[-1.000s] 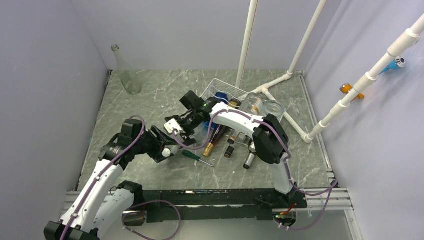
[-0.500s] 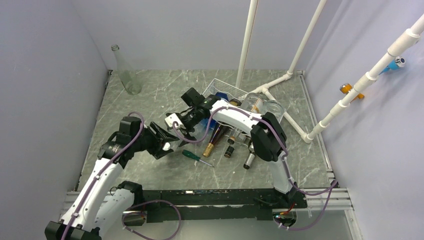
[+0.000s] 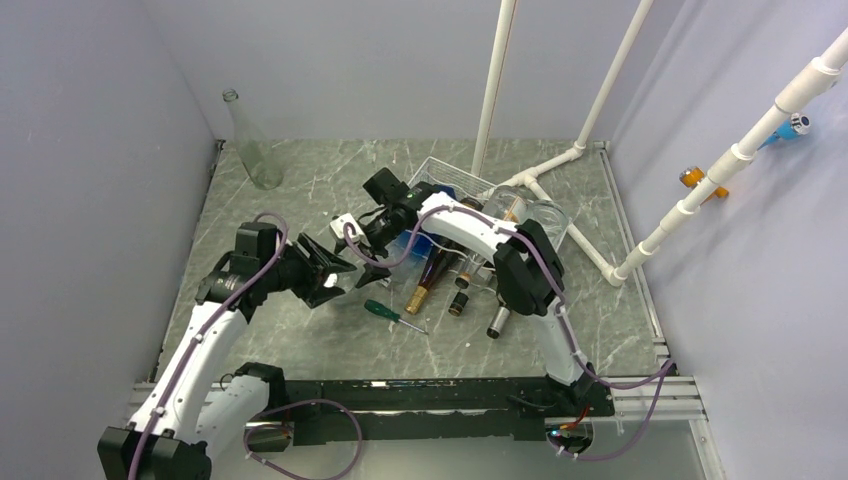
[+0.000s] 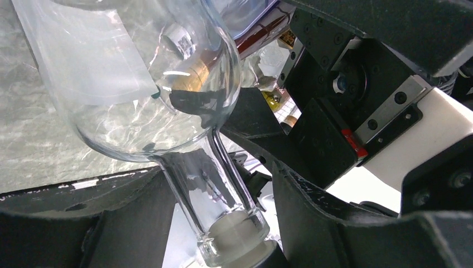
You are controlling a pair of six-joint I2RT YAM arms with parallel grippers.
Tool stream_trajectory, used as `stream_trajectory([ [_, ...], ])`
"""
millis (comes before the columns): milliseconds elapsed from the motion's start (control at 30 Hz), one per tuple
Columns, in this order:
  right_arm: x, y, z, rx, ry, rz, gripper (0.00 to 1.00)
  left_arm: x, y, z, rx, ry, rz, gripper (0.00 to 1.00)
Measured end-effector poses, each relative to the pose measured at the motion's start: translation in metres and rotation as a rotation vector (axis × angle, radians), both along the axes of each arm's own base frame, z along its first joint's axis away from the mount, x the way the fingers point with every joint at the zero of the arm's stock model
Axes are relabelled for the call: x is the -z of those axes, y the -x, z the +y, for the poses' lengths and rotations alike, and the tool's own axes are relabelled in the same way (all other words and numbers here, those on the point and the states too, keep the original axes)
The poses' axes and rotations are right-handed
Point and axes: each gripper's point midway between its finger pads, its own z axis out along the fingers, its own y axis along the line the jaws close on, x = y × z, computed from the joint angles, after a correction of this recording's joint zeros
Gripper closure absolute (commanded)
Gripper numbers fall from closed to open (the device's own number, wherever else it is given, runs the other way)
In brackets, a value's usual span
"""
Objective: Take the wine bottle off the wine rack
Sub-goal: Place the wine bottle at the center of the board.
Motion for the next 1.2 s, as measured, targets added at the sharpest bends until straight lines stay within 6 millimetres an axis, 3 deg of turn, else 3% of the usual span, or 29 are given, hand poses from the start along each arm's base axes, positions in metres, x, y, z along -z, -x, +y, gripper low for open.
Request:
stream_trajectory([
  [667, -0.002, -0.029, 0.003, 0.051, -0.013, 0.027, 0.01, -0.017, -0.035, 0.006, 0.032, 0.001, -0.075, 0.23],
  [1200, -0.008, -0.052, -0.006, 0.130, -0.009, 0.067, 0.01, -0.025, -0.040, 0.008, 0.070, 0.004, -0.132, 0.15],
])
